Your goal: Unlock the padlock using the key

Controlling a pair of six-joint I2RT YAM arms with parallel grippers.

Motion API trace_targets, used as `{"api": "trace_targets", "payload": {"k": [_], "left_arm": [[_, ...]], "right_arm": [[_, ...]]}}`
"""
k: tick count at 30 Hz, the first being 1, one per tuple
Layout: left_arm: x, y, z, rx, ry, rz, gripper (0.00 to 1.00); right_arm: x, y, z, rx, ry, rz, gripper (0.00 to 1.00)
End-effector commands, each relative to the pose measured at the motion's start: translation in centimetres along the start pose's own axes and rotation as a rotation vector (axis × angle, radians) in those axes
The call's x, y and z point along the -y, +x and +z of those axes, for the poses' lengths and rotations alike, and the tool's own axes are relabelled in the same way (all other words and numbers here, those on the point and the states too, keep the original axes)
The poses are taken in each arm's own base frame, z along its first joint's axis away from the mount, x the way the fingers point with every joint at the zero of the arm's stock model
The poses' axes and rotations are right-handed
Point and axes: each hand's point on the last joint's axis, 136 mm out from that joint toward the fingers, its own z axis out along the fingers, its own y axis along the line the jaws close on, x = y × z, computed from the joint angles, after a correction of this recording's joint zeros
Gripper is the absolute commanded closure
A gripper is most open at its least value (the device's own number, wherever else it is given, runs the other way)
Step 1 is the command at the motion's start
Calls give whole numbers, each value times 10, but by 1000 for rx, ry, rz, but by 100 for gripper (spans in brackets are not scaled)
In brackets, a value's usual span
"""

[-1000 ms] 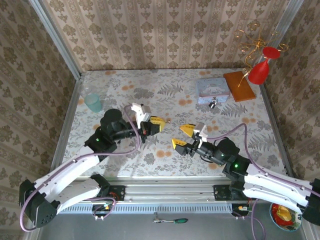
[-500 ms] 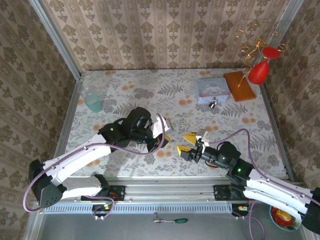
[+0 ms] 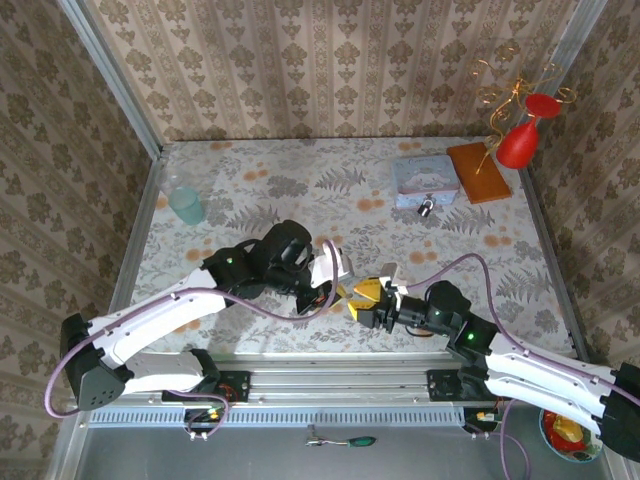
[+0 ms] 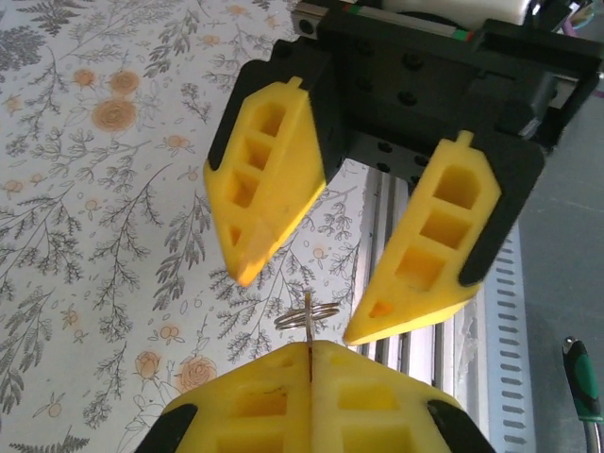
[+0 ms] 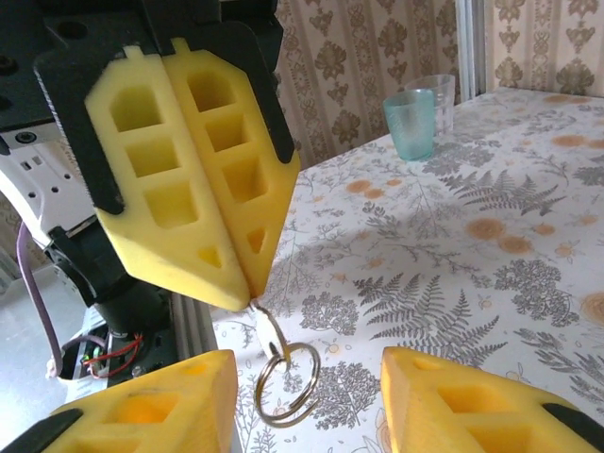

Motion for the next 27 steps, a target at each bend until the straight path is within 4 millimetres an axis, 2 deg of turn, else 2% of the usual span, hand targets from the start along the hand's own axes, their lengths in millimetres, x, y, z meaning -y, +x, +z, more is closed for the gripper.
{"api": "trace_targets", "payload": {"k": [1,10,18,22,24,27], "left_arm": [[13,-5,-2,3,61,42,100],[21,-1,0,-24,119,69,100],[15,-5,-2,-7,78,73,100],[-2,-16,-5,41,-4,36,100],[-15,-24,-10,89,-66,1,91],[-46,-37,-26,174,-207,-96,79]], "right_arm": [[-12,-22,2,48,-60,10,58],[-12,-19,4,25,-59,20,79],[-10,-14,4,-13,-46,11,97],[-2,-17,0,-11,8,18,100],[12,-21,-5,4,98,40,100],[33,-25,-17,27,238,49,100]]}}
